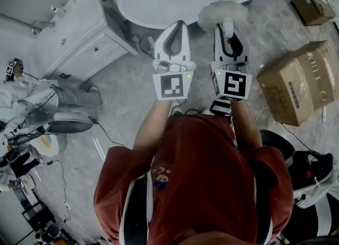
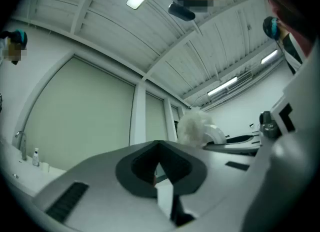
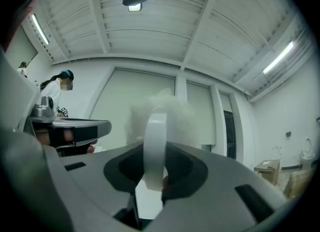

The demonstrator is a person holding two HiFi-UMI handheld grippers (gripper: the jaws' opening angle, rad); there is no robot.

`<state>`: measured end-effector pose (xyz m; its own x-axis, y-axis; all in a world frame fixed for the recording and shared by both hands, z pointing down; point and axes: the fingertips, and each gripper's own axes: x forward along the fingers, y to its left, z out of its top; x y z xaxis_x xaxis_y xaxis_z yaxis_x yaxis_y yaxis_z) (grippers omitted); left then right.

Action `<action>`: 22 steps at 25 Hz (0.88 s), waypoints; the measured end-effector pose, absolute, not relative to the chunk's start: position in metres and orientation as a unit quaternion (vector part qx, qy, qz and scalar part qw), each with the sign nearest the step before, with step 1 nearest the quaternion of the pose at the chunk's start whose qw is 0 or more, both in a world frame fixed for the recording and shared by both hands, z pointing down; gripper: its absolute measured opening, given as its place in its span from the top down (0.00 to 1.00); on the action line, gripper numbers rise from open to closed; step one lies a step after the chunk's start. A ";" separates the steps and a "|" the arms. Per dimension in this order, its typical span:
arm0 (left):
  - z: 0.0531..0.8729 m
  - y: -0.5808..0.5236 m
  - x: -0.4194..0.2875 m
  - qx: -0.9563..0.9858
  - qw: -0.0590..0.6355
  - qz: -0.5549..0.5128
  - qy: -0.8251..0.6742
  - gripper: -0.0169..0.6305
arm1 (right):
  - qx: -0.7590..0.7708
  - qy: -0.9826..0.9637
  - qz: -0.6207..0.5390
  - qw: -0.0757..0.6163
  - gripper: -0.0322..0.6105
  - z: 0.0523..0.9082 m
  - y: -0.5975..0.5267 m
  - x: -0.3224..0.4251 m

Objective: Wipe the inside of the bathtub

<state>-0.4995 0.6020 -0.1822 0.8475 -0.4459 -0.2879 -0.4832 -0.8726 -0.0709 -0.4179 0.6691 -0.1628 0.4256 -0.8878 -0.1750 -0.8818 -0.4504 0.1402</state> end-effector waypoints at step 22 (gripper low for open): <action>-0.147 0.664 -0.419 -0.958 0.056 0.093 0.265 0.95 | 0.840 -0.537 -0.072 -0.013 0.80 -0.125 0.740 -0.333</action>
<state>-0.4190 0.6636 -0.1474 0.8427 -0.4968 -0.2075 -0.5177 -0.8536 -0.0585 -0.3328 0.7401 -0.1246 0.4122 -0.9011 -0.1344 -0.9048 -0.4222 0.0554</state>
